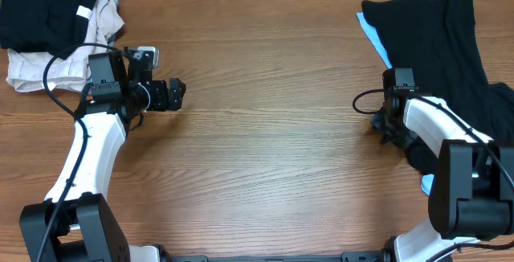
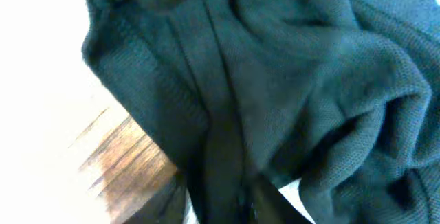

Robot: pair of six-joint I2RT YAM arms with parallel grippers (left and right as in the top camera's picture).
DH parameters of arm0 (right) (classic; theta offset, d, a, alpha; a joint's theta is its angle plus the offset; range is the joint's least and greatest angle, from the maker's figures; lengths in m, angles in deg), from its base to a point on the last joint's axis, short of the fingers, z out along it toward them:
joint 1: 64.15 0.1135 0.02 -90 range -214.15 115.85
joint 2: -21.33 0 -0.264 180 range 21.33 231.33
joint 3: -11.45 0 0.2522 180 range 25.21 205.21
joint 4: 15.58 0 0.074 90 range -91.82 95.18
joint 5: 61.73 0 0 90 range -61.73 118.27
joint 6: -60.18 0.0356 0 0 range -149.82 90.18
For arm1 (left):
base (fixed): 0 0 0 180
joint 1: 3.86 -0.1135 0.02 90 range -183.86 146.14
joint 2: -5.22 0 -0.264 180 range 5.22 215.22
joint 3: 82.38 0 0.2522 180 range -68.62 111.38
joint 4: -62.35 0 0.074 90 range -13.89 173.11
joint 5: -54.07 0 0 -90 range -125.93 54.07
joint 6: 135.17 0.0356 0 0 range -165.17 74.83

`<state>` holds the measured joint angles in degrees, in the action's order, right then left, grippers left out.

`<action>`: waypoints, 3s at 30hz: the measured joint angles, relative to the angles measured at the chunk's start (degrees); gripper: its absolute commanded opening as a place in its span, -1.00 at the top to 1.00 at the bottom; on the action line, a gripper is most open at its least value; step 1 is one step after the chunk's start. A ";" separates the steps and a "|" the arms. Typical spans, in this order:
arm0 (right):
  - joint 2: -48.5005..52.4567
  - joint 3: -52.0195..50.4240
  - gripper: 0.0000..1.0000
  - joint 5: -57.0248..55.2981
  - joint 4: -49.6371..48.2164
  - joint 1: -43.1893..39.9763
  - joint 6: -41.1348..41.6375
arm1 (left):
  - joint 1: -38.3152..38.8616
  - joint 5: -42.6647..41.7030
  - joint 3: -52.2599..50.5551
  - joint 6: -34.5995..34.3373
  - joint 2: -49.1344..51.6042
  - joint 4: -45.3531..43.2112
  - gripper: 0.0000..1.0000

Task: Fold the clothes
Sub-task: 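Reach the right gripper to the black shirt on the right pile, then grasp the black shirt with the right gripper and lift it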

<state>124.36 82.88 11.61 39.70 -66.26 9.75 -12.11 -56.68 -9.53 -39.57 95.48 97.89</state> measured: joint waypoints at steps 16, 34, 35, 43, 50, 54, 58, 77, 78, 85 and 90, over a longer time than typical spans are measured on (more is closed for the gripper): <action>-2.60 16.72 0.92 6.27 20.61 -0.07 -6.91 | 0.00 1.49 6.25 -4.90 0.04 -0.57 0.92; -9.60 56.04 0.92 20.94 36.63 21.62 -20.74 | -2.56 2.99 21.18 -5.73 0.04 6.64 0.91; -9.60 56.06 0.92 21.20 36.52 23.78 -20.76 | -3.19 3.02 21.73 -5.70 0.02 7.17 0.91; -8.59 56.06 0.92 23.04 34.16 43.71 -19.61 | -8.04 3.04 22.97 -5.73 0.04 8.26 0.87; -6.84 56.06 0.92 26.16 33.24 53.33 -18.82 | -8.61 3.23 22.99 -5.73 0.04 8.70 0.86; -7.17 56.50 0.92 24.94 39.45 54.69 -17.05 | -8.24 3.17 23.02 -5.73 0.04 10.82 0.87; -8.90 56.59 0.92 17.53 47.12 51.15 -12.07 | -5.62 2.03 23.02 -5.73 0.07 13.14 0.82; -12.98 57.11 0.92 4.35 55.58 27.87 -5.11 | 24.61 -0.90 28.65 -2.23 28.15 -0.63 -0.22; -12.98 57.11 0.92 4.22 55.56 27.69 -5.09 | 25.44 -0.83 31.54 -2.03 30.75 0.94 -0.19; -12.98 57.11 0.91 3.65 55.56 27.69 -5.11 | 26.51 1.97 46.36 -0.50 41.44 9.77 0.00; -12.98 57.11 0.91 3.54 55.25 27.69 -5.18 | 26.10 3.06 47.63 -0.28 42.42 10.19 0.08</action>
<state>111.37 139.99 15.15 94.96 -38.57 4.57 13.99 -53.62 38.09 -39.85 137.90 108.08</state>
